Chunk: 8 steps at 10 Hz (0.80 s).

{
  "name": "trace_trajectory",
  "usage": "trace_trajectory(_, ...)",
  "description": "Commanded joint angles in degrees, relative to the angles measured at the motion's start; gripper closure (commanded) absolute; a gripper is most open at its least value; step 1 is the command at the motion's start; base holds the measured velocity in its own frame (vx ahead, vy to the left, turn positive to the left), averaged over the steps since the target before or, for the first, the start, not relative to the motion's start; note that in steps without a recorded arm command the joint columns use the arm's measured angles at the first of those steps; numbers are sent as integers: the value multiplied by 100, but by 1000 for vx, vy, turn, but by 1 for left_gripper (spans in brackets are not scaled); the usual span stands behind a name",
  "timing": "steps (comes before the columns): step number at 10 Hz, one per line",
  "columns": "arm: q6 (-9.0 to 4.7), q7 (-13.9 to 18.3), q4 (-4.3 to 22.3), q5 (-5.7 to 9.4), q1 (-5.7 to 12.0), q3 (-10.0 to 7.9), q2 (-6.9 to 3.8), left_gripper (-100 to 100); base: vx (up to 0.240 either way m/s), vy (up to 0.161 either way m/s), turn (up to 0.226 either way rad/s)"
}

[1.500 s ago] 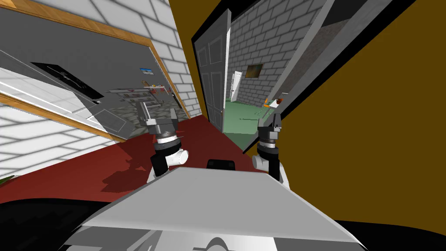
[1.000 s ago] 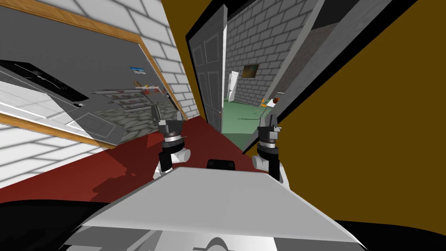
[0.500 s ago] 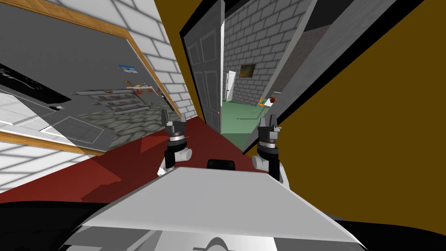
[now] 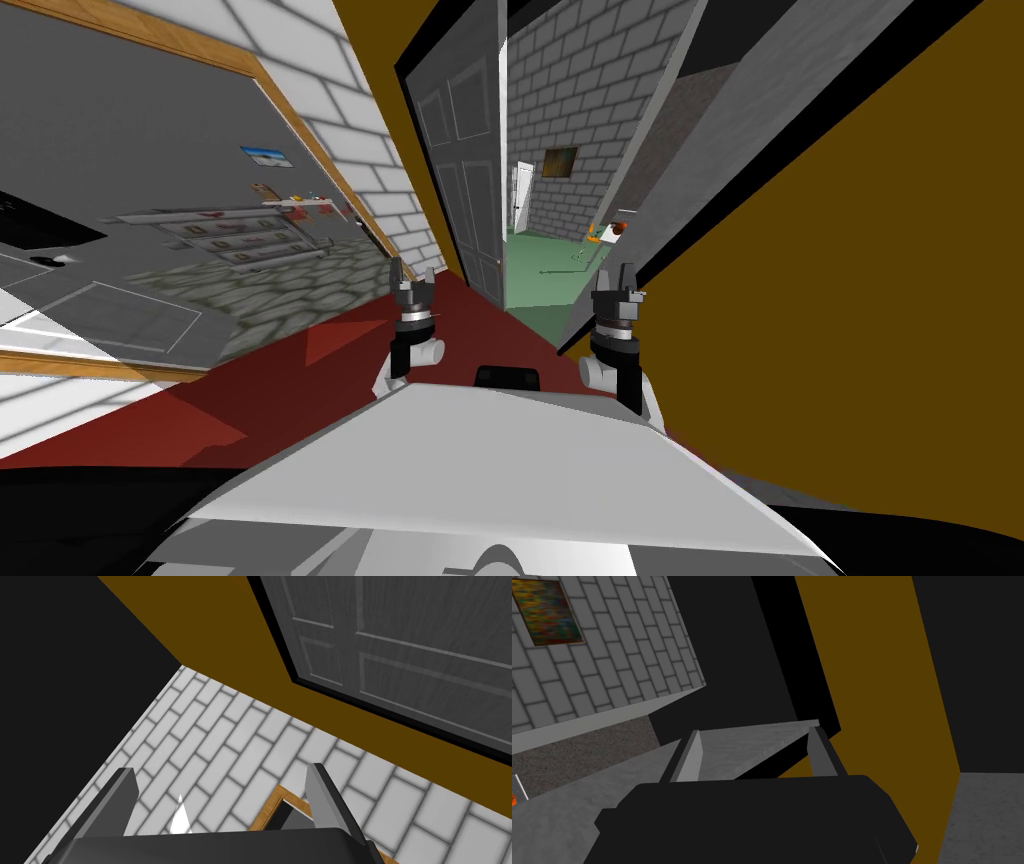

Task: Push the door open

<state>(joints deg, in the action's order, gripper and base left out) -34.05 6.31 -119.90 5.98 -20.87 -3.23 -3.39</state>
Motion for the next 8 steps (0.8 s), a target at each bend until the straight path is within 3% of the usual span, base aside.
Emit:
trace_trajectory(1,-35,-29,231,-11,75,18,-17,-100,87,75,-132)
trace_trajectory(8,-180,-130,1337,-37,469,42,-114,-100,83,73,-120)
